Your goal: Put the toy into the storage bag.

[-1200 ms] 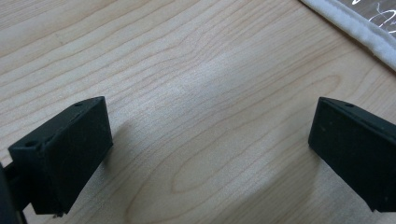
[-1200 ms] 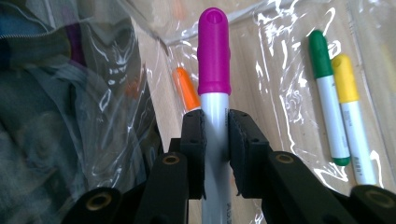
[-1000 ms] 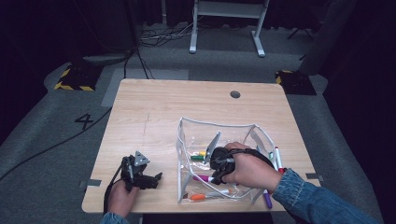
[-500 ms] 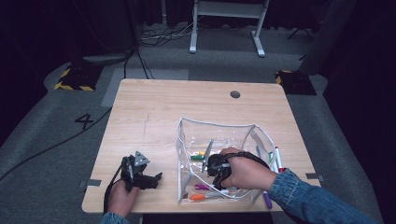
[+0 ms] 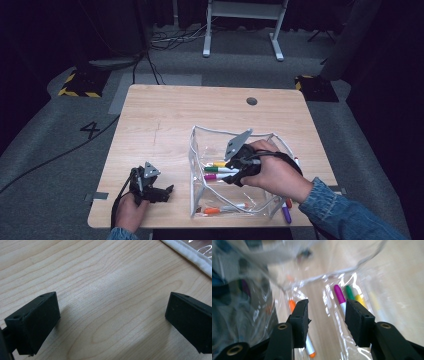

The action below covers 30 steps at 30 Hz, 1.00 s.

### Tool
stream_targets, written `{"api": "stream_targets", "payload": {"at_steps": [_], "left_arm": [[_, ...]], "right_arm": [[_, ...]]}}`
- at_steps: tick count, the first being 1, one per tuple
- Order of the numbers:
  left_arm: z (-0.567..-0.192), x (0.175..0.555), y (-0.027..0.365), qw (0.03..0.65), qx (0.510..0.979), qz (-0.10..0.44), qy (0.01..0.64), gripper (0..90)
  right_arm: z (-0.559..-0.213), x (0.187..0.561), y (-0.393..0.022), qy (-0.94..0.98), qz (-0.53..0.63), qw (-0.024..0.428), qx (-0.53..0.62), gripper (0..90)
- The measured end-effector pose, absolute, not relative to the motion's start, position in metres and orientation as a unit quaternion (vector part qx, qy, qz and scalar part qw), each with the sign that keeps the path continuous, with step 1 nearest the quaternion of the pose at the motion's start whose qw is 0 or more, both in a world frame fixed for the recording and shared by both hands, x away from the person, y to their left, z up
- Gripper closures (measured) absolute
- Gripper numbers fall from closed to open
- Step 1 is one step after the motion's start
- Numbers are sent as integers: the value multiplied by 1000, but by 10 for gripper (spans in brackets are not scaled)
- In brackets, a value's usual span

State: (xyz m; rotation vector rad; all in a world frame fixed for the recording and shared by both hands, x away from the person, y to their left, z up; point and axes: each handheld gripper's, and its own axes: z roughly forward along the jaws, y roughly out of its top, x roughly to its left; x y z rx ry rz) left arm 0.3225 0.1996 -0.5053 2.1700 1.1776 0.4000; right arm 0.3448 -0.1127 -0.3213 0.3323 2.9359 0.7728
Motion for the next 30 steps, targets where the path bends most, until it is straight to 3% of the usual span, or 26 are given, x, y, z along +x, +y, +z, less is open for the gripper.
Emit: {"api": "stream_targets", "payload": {"at_steps": [6, 17, 30], "left_arm": [[-505, 323, 200, 315, 824, 152, 447, 0], [-505, 323, 200, 315, 824, 152, 447, 0], [-505, 323, 200, 315, 824, 152, 446, 0]], "right_arm": [[-292, 343, -146, 940, 293, 77, 154, 554], [-269, 348, -226, 902, 335, 104, 252, 563], [-282, 338, -317, 862, 338, 128, 356, 562]]}}
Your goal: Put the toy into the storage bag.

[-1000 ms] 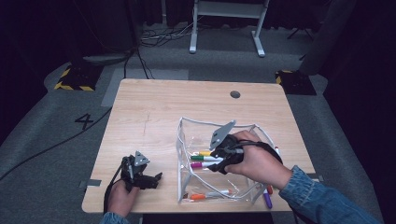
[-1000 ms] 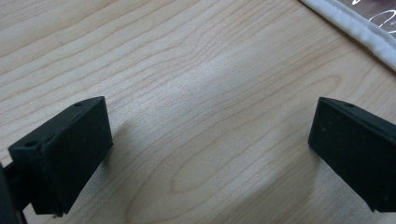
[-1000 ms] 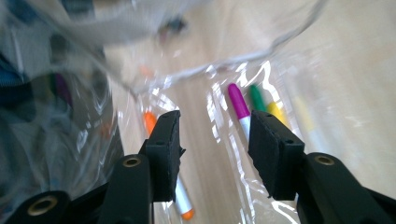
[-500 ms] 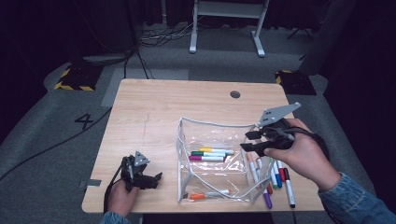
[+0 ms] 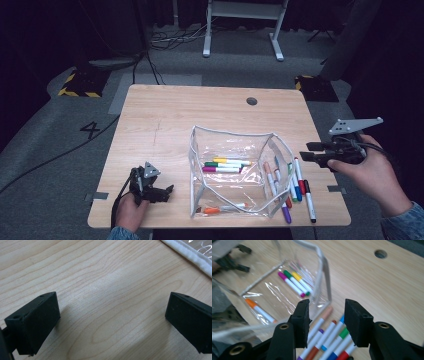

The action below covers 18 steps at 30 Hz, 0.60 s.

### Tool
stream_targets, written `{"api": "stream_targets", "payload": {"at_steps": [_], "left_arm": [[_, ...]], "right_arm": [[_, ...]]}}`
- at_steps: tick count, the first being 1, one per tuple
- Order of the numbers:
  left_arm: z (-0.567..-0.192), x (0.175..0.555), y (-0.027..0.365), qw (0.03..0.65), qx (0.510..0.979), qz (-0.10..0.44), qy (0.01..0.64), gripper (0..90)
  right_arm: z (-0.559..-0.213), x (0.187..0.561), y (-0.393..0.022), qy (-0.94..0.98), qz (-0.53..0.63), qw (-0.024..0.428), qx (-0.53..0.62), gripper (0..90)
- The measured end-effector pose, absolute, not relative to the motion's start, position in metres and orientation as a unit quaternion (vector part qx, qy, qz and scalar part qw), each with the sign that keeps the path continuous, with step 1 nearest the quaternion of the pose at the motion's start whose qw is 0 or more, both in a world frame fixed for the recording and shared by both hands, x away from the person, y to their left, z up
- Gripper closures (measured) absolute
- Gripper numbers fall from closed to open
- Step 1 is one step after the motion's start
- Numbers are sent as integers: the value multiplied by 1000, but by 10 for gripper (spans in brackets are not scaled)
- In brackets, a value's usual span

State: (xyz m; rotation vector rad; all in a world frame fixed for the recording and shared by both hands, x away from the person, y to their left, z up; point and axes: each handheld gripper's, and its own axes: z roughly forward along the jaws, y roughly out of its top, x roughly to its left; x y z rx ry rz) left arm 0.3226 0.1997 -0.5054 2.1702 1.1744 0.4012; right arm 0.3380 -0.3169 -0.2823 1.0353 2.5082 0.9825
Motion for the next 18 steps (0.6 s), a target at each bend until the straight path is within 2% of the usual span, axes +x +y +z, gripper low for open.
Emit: {"api": "stream_targets", "payload": {"at_steps": [8, 18], "left_arm": [[-505, 323, 200, 315, 824, 152, 447, 0], [-505, 323, 200, 315, 824, 152, 446, 0]], "right_arm": [[-321, 330, -354, 851, 311, 111, 408, 562], [-386, 317, -372, 848, 266, 75, 451, 543]]}}
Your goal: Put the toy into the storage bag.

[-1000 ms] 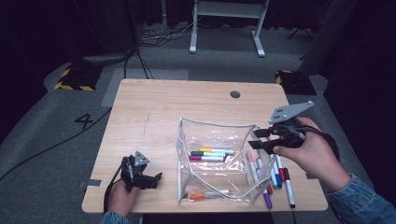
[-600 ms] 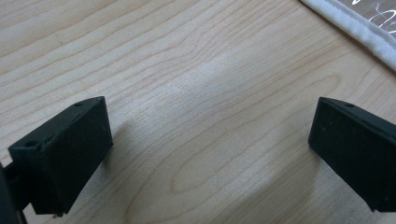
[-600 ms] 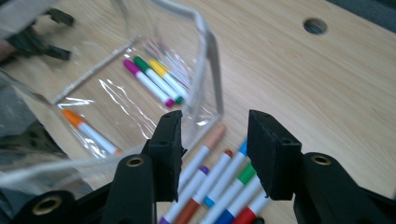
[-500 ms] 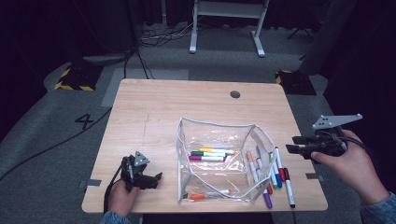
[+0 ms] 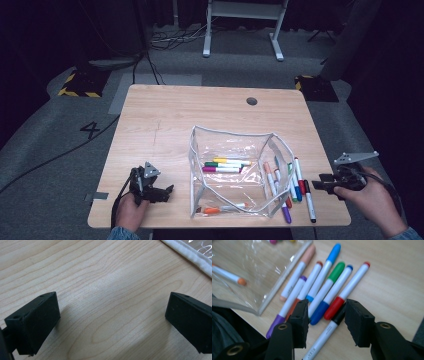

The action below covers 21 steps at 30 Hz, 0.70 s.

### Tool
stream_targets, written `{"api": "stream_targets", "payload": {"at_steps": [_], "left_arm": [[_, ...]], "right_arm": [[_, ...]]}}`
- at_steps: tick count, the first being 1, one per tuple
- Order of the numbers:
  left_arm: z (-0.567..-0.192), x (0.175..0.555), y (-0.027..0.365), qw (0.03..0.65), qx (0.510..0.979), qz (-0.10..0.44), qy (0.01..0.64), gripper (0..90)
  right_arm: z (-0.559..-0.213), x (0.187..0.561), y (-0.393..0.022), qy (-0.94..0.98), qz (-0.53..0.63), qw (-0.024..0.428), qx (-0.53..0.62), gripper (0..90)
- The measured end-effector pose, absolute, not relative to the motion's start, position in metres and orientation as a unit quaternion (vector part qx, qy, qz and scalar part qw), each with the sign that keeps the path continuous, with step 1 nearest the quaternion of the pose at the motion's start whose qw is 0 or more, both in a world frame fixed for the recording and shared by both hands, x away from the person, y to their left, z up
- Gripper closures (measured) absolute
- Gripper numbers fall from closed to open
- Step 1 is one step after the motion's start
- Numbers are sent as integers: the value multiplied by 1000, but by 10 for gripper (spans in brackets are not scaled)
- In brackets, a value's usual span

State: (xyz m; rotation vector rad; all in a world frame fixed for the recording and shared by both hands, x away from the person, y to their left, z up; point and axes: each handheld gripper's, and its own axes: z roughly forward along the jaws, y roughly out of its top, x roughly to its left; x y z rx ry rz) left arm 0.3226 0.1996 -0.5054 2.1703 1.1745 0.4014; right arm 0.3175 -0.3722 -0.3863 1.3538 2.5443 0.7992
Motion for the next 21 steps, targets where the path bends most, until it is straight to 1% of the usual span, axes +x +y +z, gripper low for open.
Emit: {"api": "stream_targets", "payload": {"at_steps": [6, 10, 15, 17, 21], "left_arm": [[-505, 323, 200, 315, 824, 152, 446, 0], [-505, 323, 200, 315, 824, 153, 446, 0], [-505, 322, 200, 315, 823, 152, 447, 0], [-505, 323, 200, 315, 824, 152, 446, 0], [-505, 323, 200, 314, 824, 151, 446, 0]], "right_arm": [[-429, 313, -371, 857, 226, 50, 460, 525], [-446, 313, -374, 857, 207, 48, 470, 530], [-457, 315, -380, 850, 200, 46, 485, 542], [-459, 317, -384, 847, 194, 53, 492, 549], [-461, 320, -391, 841, 182, 61, 506, 595]]}}
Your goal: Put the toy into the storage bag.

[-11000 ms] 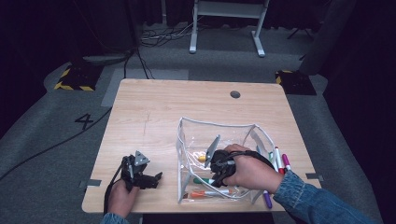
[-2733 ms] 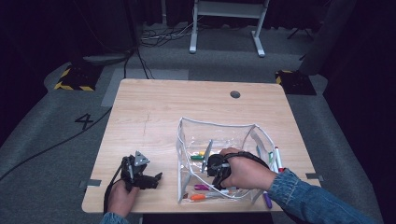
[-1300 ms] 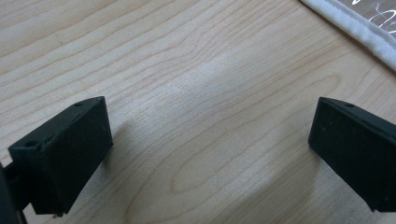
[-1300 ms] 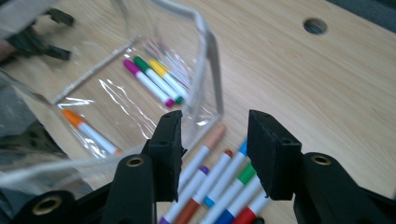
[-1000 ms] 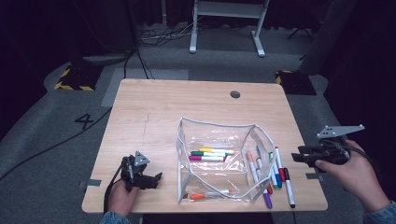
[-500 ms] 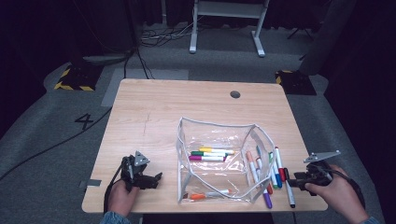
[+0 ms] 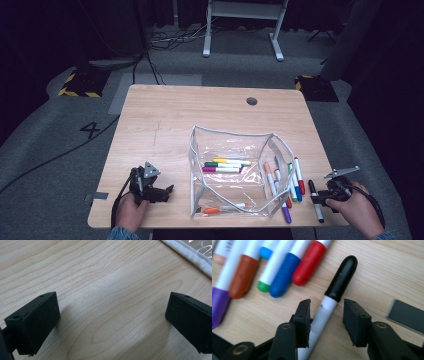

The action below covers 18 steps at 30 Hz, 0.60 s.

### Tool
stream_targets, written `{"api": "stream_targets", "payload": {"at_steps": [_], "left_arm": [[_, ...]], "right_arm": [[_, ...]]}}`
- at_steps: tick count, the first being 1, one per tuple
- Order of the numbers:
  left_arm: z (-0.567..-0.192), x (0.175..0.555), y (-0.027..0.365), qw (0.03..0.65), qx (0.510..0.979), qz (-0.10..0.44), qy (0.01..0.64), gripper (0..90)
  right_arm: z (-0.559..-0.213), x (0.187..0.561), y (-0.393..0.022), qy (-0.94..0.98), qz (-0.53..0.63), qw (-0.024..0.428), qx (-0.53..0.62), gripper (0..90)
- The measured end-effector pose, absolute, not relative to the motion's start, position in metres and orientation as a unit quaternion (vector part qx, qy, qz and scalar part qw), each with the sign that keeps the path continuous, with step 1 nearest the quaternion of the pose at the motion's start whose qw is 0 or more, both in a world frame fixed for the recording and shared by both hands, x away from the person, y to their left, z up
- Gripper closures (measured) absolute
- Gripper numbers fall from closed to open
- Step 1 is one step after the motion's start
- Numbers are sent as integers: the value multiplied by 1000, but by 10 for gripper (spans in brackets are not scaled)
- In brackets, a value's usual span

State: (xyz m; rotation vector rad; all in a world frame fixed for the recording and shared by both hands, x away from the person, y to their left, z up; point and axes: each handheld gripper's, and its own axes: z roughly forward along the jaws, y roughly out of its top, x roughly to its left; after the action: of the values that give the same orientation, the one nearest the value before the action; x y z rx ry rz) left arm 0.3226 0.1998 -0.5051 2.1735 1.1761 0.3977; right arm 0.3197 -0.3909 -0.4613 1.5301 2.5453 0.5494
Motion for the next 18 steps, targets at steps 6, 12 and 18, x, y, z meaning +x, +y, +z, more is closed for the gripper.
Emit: {"api": "stream_targets", "payload": {"at_steps": [6, 12, 18], "left_arm": [[-505, 323, 200, 315, 824, 152, 446, 0], [-505, 322, 200, 315, 824, 152, 447, 0], [-505, 323, 200, 315, 824, 151, 446, 0]], "right_arm": [[-464, 322, -401, 827, 164, 76, 532, 710], [-464, 325, -407, 819, 161, 86, 545, 767], [-461, 325, -408, 820, 169, 80, 541, 769]]}}
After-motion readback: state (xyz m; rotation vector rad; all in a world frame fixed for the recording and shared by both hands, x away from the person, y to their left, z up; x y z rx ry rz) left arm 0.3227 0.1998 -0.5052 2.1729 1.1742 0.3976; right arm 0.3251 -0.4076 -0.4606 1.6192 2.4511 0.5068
